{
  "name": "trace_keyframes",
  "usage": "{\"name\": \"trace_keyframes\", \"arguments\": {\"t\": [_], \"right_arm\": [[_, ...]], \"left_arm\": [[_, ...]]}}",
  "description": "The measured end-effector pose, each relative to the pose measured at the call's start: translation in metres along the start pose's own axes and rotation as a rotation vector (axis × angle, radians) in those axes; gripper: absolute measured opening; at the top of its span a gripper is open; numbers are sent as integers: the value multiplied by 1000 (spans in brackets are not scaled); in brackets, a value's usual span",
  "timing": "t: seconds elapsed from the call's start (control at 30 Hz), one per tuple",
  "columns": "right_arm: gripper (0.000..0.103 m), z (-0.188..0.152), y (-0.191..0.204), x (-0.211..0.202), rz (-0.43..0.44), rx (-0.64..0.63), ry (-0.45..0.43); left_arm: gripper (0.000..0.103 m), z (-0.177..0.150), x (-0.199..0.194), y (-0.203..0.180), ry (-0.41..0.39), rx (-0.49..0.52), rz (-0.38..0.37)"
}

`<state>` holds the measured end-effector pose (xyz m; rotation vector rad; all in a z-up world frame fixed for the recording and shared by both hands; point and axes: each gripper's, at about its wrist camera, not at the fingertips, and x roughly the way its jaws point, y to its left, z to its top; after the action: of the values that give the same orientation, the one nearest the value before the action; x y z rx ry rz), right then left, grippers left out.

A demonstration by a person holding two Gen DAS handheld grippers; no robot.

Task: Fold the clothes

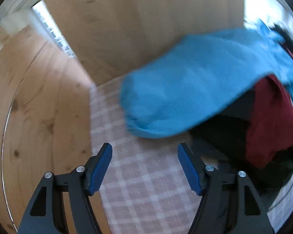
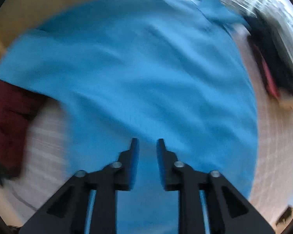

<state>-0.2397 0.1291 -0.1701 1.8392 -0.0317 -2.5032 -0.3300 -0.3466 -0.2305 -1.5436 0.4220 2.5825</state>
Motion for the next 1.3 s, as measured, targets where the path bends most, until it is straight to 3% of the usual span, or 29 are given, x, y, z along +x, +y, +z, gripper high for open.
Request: {"name": "trace_keyframes", "arguments": {"t": [0.03, 0.07, 0.13, 0.27, 0.4, 0.47, 0.6, 0.73, 0.83, 0.93, 1.03, 1.17, 1.3], "right_arm": [[22, 12, 25, -13, 44, -54, -34], [39, 23, 54, -24, 78, -118, -60], [61, 46, 124, -46, 159, -275, -117], [63, 81, 269, -63, 292, -599, -186], [63, 114, 398, -31, 346, -784, -141], [63, 122, 460, -6, 351, -831, -104], [63, 121, 528, 51, 261, -927, -40], [63, 123, 531, 92, 138, -959, 12], [62, 134, 514, 109, 187, -844, 72], [13, 144, 496, 103, 222, -784, 71], [13, 152, 474, 83, 295, -715, 60], [12, 152, 433, 21, 424, -654, 7], [12, 145, 381, -57, 532, -647, -56]], "left_arm": [[67, 1, 4, 8, 6, -44, -23], [67, 2, 10, 16, 16, -90, -53], [66, -1, 14, 18, 23, -97, -17], [64, -19, -4, 20, -15, -116, 27], [65, -62, -56, 16, -97, -158, 3], [65, -87, -75, 13, -95, -161, 21], [65, -132, -102, 12, -74, -196, 24], [65, -154, -109, 17, -71, -233, 26], [65, -161, -109, 22, -75, -255, 25], [65, -159, -103, 26, -72, -257, 36], [65, -152, -94, 28, -62, -238, 45], [64, -140, -93, 26, -72, -213, 46], [64, -120, -101, 16, -113, -191, -12]]}}
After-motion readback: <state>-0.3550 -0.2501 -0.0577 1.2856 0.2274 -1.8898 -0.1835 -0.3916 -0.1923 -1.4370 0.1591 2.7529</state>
